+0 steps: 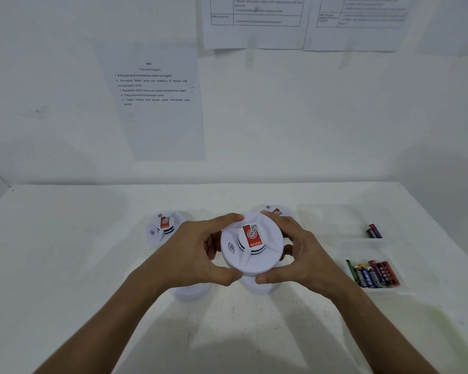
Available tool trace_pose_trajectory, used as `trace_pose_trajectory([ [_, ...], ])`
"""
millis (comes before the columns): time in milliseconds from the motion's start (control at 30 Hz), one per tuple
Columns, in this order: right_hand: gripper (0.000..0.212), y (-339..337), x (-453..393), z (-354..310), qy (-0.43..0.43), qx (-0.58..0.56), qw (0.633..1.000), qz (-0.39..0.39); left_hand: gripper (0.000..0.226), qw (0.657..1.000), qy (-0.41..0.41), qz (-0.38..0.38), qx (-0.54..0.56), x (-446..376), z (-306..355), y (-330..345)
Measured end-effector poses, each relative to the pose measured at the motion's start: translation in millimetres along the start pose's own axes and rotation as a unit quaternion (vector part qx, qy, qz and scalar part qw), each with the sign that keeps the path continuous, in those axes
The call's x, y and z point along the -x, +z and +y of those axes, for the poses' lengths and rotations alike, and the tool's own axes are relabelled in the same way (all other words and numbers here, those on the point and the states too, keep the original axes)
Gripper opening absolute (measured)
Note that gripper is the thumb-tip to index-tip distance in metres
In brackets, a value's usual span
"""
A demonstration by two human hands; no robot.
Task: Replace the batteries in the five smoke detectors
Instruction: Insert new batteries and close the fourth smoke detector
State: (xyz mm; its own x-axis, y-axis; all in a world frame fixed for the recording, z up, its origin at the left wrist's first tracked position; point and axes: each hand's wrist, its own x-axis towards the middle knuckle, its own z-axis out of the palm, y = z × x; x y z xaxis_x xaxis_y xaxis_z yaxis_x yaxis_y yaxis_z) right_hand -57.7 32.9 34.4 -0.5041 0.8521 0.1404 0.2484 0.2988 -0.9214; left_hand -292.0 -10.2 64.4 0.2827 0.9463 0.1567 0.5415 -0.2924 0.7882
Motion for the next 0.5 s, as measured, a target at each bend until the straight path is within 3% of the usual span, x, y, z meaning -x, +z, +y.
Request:
trace_pose_trajectory([
  [300,0.098,-2.7,0.4,-3.4,0.008,0.006,1.0,0.007,0.083,1.0,0.016,-0.005,0.018,-1.8,-0.8,1.4],
  [433,0.099,-0.9,-0.4,-4.7,0.014,0.007,1.0,0.0,0.097,1.0,-0.006,0.008,0.013,-0.8,-6.1,2.5],
  [500,0.098,0.2,-0.9,-4.0,0.018,0.006,1.0,-0.005,0.091,1.0,0.001,0.002,0.003,-1.3,-7.5,1.9],
])
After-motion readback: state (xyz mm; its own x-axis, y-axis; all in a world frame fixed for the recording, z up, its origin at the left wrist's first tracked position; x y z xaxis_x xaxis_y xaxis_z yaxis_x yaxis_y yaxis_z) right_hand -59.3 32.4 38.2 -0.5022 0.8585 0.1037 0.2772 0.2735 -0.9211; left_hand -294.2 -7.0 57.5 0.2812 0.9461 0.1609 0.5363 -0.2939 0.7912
